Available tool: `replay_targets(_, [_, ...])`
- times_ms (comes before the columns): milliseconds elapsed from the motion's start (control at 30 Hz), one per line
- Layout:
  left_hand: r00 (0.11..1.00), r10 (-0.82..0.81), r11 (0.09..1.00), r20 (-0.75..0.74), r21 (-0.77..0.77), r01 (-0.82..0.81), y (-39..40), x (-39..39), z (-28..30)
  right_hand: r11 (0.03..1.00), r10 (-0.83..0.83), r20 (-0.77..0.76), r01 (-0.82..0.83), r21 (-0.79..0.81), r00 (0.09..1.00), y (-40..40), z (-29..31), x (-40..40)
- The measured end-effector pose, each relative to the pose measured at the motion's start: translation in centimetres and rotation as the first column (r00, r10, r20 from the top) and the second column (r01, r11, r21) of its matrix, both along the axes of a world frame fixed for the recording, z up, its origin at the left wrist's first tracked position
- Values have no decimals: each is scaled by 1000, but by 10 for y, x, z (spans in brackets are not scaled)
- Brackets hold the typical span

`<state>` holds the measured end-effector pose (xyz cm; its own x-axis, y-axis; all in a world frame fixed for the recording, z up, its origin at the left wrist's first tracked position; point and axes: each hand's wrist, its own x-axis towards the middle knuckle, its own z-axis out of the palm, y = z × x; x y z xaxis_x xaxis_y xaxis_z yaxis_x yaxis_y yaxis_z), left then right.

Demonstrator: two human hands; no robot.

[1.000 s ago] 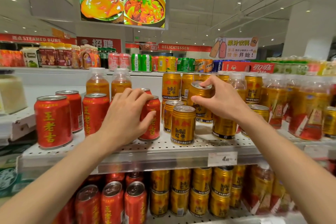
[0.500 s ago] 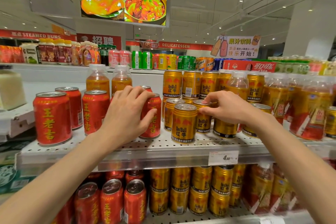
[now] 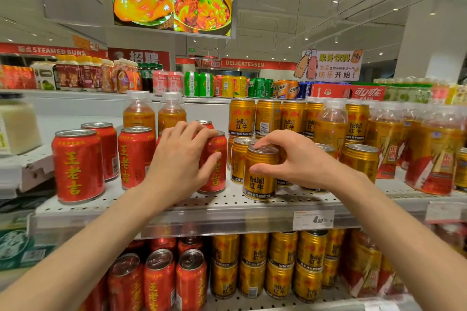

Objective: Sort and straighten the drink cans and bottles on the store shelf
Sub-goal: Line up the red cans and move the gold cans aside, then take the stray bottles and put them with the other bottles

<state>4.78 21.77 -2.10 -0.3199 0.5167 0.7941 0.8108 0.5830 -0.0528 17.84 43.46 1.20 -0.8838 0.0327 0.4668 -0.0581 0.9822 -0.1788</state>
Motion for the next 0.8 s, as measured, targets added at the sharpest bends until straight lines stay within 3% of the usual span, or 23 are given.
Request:
replay_targets(233, [996, -60, 998, 73, -21, 61, -5, 3, 3, 998, -46, -41, 47, 29, 998, -5, -13, 3])
replay_targets(400, [975, -183, 982, 124, 70, 176, -29, -3, 13, 998, -56, -81, 56, 1, 995, -11, -8, 3])
replay_targets(633, [990, 67, 996, 126, 46, -74, -95, -32, 30, 1000, 21, -184, -21, 3, 983, -45, 11, -27])
replay_targets(800, [984, 114, 992, 138, -77, -104, -114, -42, 36, 996, 67, -161, -56, 73, 985, -72, 21, -59])
